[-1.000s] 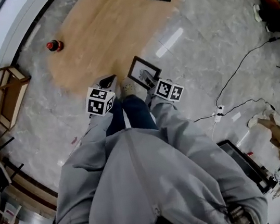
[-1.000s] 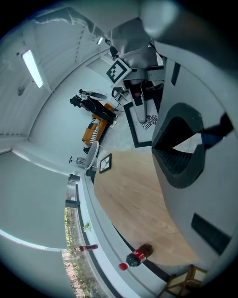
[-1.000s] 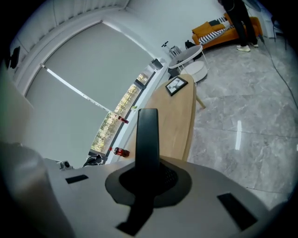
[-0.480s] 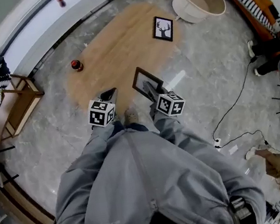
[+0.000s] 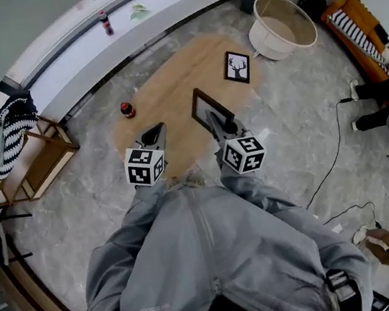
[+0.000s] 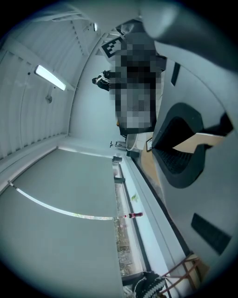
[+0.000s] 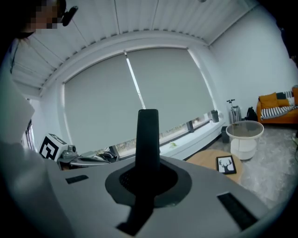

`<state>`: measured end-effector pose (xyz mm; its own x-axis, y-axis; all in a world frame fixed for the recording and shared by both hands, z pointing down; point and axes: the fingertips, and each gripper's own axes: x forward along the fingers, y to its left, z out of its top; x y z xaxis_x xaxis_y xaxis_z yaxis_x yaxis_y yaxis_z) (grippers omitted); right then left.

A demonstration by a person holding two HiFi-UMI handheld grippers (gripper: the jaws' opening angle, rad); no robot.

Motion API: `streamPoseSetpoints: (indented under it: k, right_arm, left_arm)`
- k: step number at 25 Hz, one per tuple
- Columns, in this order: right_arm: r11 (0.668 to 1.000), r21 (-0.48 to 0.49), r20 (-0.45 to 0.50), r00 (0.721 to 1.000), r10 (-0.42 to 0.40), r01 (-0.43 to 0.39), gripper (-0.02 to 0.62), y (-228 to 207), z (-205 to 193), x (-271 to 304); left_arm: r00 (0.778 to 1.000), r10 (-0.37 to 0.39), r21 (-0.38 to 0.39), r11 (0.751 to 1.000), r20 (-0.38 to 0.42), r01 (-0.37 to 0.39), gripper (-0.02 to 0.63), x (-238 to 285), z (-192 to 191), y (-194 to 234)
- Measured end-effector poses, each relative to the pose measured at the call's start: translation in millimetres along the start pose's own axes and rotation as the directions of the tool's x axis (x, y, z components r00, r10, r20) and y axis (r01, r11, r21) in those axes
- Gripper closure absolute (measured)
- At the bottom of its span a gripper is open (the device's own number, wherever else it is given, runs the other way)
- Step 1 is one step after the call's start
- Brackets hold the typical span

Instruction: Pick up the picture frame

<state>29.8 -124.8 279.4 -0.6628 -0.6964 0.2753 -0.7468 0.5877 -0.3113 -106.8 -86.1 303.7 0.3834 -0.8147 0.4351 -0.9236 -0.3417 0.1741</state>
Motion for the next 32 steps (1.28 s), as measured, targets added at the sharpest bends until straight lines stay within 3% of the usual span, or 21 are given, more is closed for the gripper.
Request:
streamPoseSetpoints:
  k: [7,18,25,32]
  right_arm:
    - [0.986,-0.169,0.132,0.991,0.012,0.011,0.558,37.2,60.2,-8.4]
    - [0.932,-0.358,0.294,0.954,0.061,0.051,0.558,95.3,139.8,-23.5]
    - [0.922,-0.38,0.365,0.928,0.077,0.073,0.558,114.6,171.3,-43.6]
    - [0.923,-0.38,0.366,0.927,0.086,0.064,0.558,119.2,174.5,-53.0]
  left_arm:
    - [0.981,0.04,0.034,0.998,0.19,-0.048,0.589,-30.1,68.4,-4.4]
    - [0.895,0.108,0.097,0.981,0.432,-0.165,0.589,-93.3,162.6,-8.3]
    - [0.853,0.127,0.09,0.976,0.506,-0.198,0.589,-119.3,181.1,-14.8]
    - [0.847,0.112,0.097,0.977,0.519,-0.189,0.589,-129.7,186.4,-26.1]
